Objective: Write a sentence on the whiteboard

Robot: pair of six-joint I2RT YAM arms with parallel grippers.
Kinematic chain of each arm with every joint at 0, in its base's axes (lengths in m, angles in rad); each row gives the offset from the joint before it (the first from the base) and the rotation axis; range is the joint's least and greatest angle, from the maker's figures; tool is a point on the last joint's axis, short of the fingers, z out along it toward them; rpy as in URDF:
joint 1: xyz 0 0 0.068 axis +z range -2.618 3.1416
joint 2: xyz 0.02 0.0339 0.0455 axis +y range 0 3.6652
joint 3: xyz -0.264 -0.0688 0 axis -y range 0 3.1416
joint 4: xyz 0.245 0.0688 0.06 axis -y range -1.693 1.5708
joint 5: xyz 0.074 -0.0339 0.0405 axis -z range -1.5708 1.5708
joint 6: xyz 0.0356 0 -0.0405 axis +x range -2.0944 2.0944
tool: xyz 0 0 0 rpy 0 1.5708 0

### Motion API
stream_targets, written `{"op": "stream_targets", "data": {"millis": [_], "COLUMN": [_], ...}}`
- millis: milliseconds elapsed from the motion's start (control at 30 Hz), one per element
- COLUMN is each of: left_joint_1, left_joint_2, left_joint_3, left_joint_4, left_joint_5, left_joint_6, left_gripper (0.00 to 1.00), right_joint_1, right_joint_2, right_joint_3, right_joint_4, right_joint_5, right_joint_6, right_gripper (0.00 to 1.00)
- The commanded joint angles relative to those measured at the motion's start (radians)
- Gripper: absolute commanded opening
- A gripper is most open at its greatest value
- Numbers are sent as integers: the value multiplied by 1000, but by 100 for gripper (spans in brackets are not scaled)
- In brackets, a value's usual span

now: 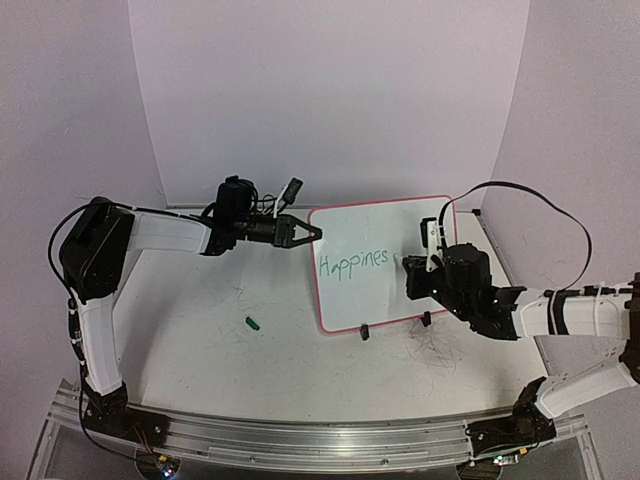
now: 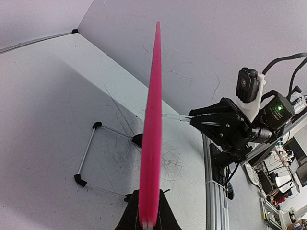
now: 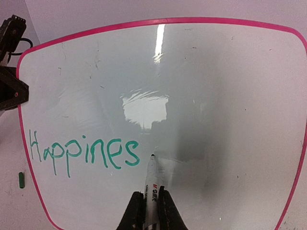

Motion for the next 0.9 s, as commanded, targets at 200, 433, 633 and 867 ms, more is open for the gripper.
{"op": "stream_targets", "data": {"millis": [200,433,633,867], "left_joint_1": [-37,-37,-38,-37], "left_joint_2": [-7,-8,-7,-7], "left_joint_3": [-1,-1,1,1], "left_joint_4": [-28,-28,-28,-28], "left_joint_5": [4,3,4,4], "left_joint_6": [21,21,20,20], "left_gripper": [0,0,0,0], "right_joint_1": [-3,-5,-5,-5], "right_joint_2": [24,38,47,59], "right_joint_3": [52,55,55,63], "right_joint_4": [66,74,75,77], "right_joint_5": [41,61,64,44], "right_joint_6": [-13,-9,-12,-24], "right_gripper": [0,0,0,0]}}
